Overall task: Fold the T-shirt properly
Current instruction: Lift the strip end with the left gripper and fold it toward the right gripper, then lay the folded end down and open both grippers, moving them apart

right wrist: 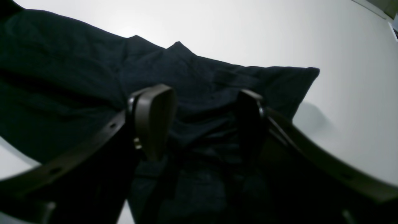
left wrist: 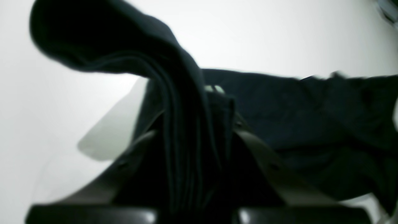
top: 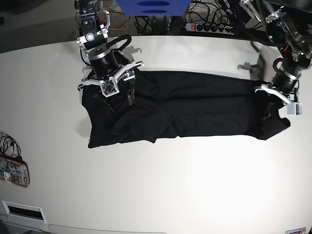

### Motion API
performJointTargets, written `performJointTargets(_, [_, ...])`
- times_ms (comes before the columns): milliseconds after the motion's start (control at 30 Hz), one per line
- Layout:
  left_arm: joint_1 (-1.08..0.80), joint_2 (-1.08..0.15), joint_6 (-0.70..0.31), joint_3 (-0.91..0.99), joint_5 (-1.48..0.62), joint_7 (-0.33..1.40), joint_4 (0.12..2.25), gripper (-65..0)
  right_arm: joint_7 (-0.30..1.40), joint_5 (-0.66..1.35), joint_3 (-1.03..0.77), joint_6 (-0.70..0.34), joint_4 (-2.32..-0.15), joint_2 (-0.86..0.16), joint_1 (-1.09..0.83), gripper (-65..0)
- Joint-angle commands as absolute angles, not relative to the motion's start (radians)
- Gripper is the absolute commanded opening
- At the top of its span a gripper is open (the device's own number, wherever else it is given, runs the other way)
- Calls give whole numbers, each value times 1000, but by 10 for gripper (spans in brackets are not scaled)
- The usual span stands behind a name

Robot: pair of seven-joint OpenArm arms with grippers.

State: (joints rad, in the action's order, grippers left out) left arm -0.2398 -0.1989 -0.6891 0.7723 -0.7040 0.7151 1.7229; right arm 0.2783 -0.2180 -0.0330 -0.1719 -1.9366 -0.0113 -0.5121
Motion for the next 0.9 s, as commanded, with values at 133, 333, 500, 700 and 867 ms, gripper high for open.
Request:
performJointTargets(133, [-202,-147,-698,693,-720,723,1739,-650,248,-214,-33,-173,-1959,-12,-509,-317])
performJointTargets(333, [-188,-90,-698,598,-720,751,1738,-650,248,-214,-33,-173,-1959,-12,-510,-317])
performJointTargets(500, [-168,-88,-698,506,-720,751,1736,-650,246,-214,-33,-173,-1959,-12,-512,-317])
performJointTargets(700, [-163,-88,-698,418,-720,750,1736,-650,246,-213,-33,-173,-1959,-44,-513,-317])
performJointTargets(867, [-153,-88,-698,401,-722,750,1678,-650,246,-213,-33,-173,-1959,-44,-510,-317])
